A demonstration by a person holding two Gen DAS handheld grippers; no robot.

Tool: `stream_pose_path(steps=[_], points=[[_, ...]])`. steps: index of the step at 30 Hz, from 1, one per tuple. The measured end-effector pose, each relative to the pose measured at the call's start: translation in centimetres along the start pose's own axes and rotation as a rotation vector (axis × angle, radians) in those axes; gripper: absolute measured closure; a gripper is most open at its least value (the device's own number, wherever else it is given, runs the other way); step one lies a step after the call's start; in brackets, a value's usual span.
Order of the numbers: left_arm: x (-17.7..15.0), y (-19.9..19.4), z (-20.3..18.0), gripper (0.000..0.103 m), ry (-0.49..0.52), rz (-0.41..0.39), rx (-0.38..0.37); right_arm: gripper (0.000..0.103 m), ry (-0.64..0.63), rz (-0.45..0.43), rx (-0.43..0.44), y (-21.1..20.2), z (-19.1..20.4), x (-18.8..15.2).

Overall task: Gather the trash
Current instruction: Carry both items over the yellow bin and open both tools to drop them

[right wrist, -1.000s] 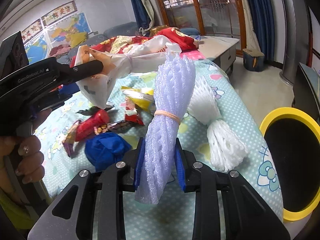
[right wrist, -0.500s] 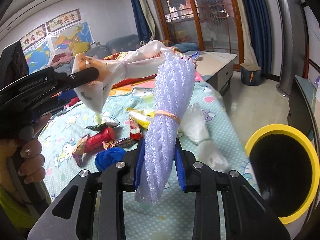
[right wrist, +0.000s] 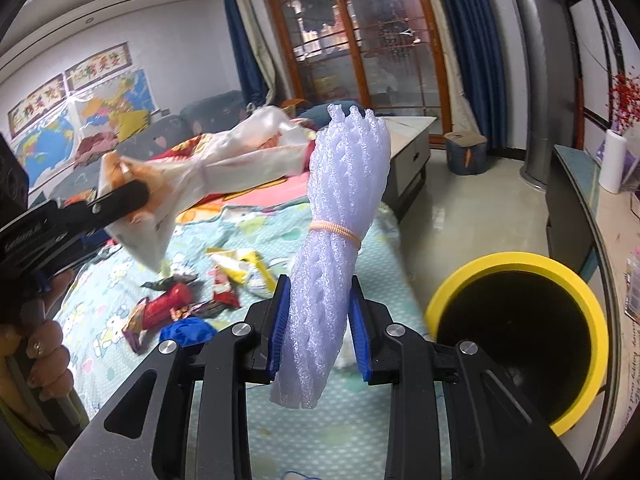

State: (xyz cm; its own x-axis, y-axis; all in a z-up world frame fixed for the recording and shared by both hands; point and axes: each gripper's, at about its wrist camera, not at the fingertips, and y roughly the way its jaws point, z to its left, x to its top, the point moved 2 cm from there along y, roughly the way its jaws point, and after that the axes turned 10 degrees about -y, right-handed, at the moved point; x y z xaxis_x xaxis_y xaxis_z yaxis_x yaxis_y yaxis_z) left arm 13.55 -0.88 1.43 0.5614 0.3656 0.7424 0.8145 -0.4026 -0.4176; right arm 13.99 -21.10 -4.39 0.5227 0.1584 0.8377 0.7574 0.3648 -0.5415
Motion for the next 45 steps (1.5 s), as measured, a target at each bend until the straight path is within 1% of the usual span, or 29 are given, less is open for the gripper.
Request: stream_pose_path(steps=[23, 36, 45], points=[[-3.5, 3.2, -5.5, 0.078, 0.132, 0.107, -0.046, 0.076, 0.150, -0.044, -0.160, -3.5, -9.2, -1.5], [-6.3, 5.2, -8.0, 0.078, 0.203, 0.176, -0.063, 0.076, 0.217, -0.015, -0.225, -4.5, -13.3, -3.4], [-8.4, 7.4, -9.6, 0.078, 0.260, 0.231, -0.066, 0.076, 0.254, 0.016, -0.256, -4.3, -15.7, -4.7]])
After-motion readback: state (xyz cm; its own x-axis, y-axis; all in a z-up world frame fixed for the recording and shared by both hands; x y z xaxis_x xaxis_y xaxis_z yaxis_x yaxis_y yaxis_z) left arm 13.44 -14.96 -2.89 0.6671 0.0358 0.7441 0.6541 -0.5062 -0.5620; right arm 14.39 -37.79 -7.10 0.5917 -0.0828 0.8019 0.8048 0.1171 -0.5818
